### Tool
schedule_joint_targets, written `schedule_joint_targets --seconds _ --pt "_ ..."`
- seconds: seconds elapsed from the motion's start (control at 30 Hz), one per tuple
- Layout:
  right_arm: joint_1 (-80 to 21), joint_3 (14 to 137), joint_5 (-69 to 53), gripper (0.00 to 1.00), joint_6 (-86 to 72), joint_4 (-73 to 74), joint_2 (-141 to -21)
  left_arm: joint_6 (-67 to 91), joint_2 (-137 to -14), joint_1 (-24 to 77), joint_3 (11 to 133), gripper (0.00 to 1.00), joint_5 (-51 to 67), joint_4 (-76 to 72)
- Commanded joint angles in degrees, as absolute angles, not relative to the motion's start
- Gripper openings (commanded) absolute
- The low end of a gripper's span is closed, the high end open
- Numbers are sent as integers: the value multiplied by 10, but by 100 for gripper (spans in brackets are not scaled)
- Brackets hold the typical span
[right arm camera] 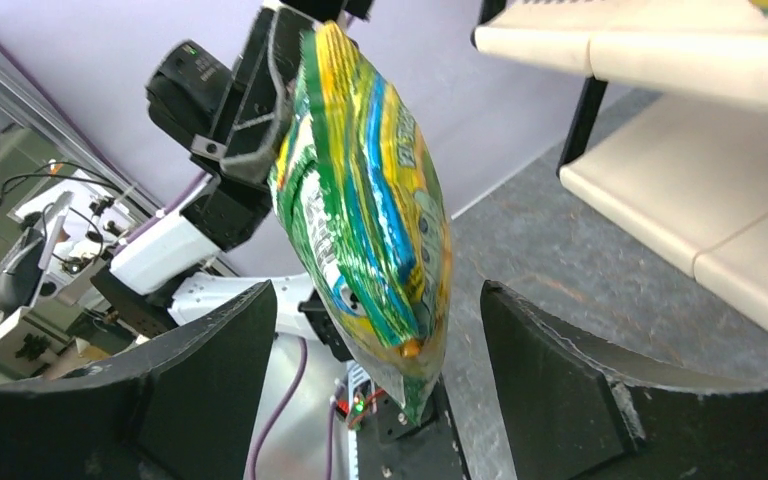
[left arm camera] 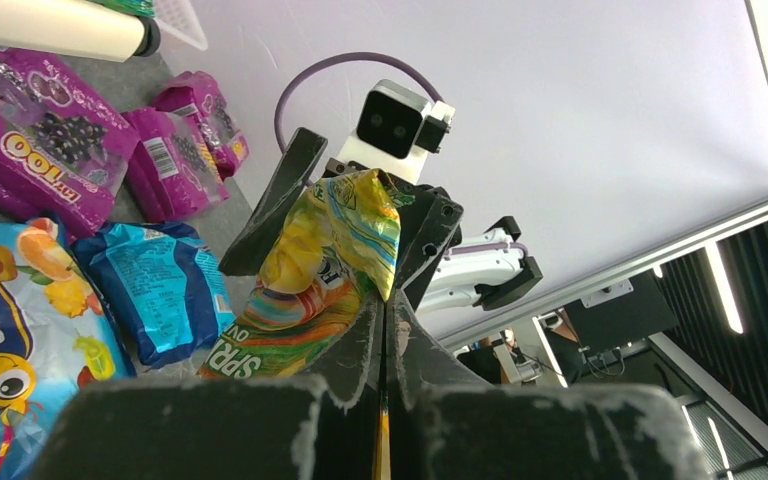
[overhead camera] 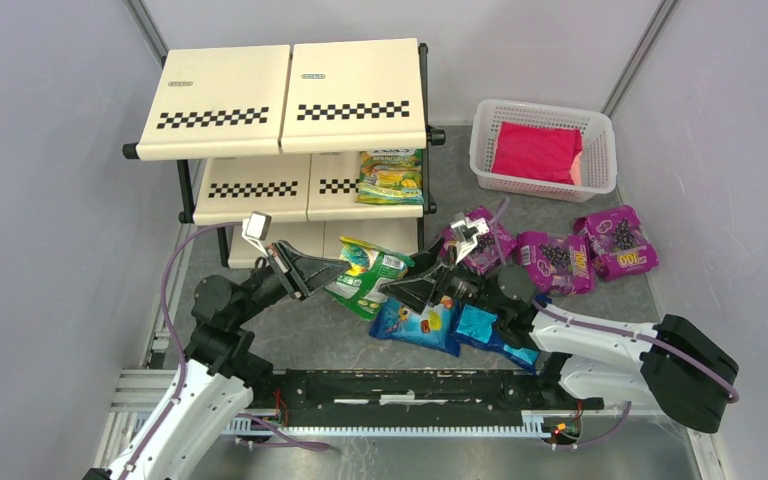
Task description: Place and organize the candy bags onto the shelf
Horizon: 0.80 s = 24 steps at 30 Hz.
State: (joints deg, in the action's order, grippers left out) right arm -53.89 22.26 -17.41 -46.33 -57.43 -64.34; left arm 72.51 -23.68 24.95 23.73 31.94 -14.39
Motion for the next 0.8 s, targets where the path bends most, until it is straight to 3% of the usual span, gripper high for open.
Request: schedule_joint_targets --seconds 0.0,0.1,0.53,0.6,0.77 --pt "-541 242 -154 80 -470 -648 -637 760 -239 253 252 2 342 -206" --pt "-542 230 -148 75 -482 -665 -628 759 -246 252 255 2 348 -208" --pt "-545 231 -131 31 -533 -647 -623 765 -292 252 253 3 349 -195" --pt "-545 231 -125 27 -537 -632 -617 756 -295 253 256 12 345 -175" --pt "-545 217 -100 19 -545 -610 -593 728 -287 252 261 52 332 -118"
